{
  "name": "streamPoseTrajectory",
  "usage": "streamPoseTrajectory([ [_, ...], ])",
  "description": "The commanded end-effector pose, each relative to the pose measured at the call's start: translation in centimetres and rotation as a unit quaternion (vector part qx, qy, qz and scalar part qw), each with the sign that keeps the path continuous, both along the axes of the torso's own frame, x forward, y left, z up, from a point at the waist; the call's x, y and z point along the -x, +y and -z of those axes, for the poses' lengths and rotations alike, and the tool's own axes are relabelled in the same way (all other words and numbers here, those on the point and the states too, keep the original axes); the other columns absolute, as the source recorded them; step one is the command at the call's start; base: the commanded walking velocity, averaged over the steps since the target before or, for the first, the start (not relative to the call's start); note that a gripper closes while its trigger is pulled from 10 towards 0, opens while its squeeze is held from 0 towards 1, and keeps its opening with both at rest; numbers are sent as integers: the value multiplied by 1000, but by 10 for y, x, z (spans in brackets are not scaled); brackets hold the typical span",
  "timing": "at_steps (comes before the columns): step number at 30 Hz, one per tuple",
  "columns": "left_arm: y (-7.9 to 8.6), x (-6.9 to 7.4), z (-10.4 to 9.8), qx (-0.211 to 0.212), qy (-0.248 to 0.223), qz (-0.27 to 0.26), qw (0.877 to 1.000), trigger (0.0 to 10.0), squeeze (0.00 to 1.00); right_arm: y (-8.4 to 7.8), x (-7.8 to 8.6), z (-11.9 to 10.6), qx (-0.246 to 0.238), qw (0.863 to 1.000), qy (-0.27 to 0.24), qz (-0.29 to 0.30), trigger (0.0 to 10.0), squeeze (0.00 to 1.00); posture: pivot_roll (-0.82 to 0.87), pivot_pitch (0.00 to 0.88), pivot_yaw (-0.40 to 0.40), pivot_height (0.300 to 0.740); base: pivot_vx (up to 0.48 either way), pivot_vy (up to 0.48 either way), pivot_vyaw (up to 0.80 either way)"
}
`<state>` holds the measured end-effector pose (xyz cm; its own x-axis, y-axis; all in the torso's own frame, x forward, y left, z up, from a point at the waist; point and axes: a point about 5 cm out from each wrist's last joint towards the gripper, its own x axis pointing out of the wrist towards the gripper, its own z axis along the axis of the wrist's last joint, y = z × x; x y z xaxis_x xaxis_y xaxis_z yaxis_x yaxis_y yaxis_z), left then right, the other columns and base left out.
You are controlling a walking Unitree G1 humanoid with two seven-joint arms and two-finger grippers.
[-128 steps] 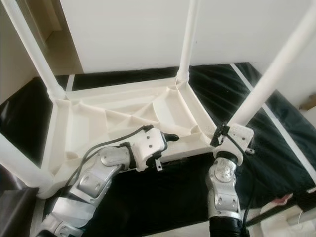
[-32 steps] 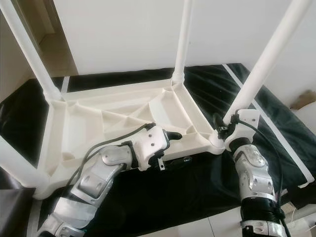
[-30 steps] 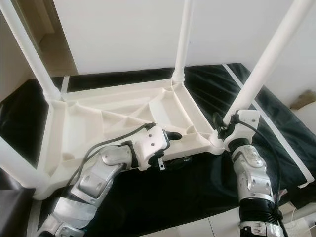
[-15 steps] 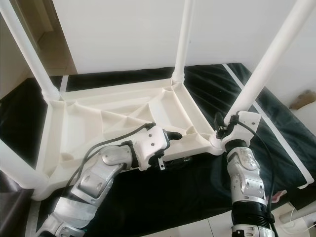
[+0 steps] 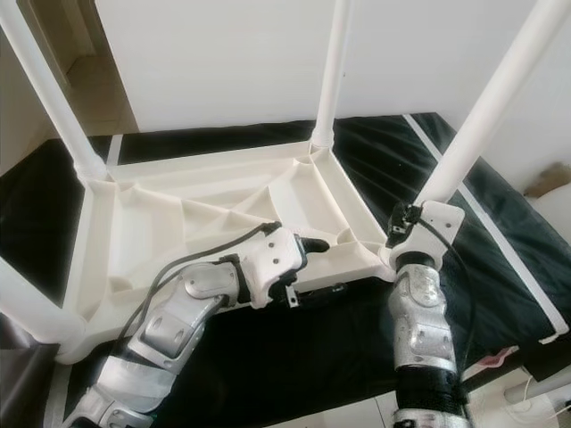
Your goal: Building children table
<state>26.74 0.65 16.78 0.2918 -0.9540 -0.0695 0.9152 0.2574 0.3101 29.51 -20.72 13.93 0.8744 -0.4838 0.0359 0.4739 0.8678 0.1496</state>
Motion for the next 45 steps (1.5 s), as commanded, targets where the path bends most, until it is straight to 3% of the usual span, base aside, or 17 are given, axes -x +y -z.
streamPoseTrajectory([
  [1, 0, 0, -1, 8, -1, -21, 1000, 10000, 0, -5, 15, 38, -38, 993, 89, 71, 10000, 0, -64, 15, -9, 740, 0, 0, 0],
  [2, -1, 0, -1, 9, -2, -20, 1000, 10000, 0, -5, 18, 35, -43, 990, 87, 106, 10000, 0, -64, 13, -9, 740, 0, 0, 0],
  [8, -2, 0, -1, 8, -2, -17, 1000, 10000, 0, -1, 21, 31, -61, 984, 76, 148, 10000, 0, -63, 4, -10, 740, 0, 0, 0],
  [20, -2, 1, 0, 8, -4, -15, 1000, 10000, 0, -3, 25, 31, -66, 980, 84, 168, 10000, 0, -60, 0, -12, 740, 0, 0, 0],
  [21, -2, 1, 0, 8, -4, -14, 1000, 10000, 0, -4, 21, 29, -66, 985, 69, 145, 10000, 1000, -62, 0, -10, 740, 0, 0, 0],
  [26, -3, 2, -1, 9, -4, -13, 1000, 10000, 0, -9, 14, 19, -42, 994, 26, 97, 10000, 1000, -64, 0, -9, 740, 0, 0, 0],
  [27, -3, 3, -1, 10, -4, -12, 1000, 10000, 0, -13, 10, 11, -18, 998, 3, 68, 10000, 1000, -64, 0, -8, 740, 0, 0, 0],
  [30, -4, 3, -1, 10, -3, -11, 1000, 10000, 0, -15, 9, 8, -7, 999, -5, 53, 10000, 1000, -64, 0, -8, 740, 0, 0, 0],
  [31, -4, 4, -1, 11, -2, -10, 1000, 10000, 0, -20, 5, 1, 20, 1000, -21, 7, 10000, 0, -66, 0, -8, 740, 0, 0, 0],
  [34, -4, 4, -1, 11, -2, -9, 1000, 10000, 0, -22, 5, -1, 29, 999, -24, -4, 10000, 0, -66, 0, -8, 740, 0, 0, 0],
  [41, -6, 6, -1, 11, 0, -5, 1000, 10000, 0, -35, 2, -7, 72, 991, -23, -110, 10000, 0, -70, 0, -8, 740, 0, 0, 0],
  [44, -6, 6, -1, 11, 0, -5, 1000, 10000, 0, -35, 2, -7, 72, 991, -23, -110, 10000, 0, -70, 0, -8, 740, 0, 0, 0],
  [45, -6, 6, -1, 11, 1, -4, 1000, 10000, 0, -38, 2, -6, 74, 986, -17, -146, 10000, 0, -70, 0, -8, 740, 0, 0, 0],
])
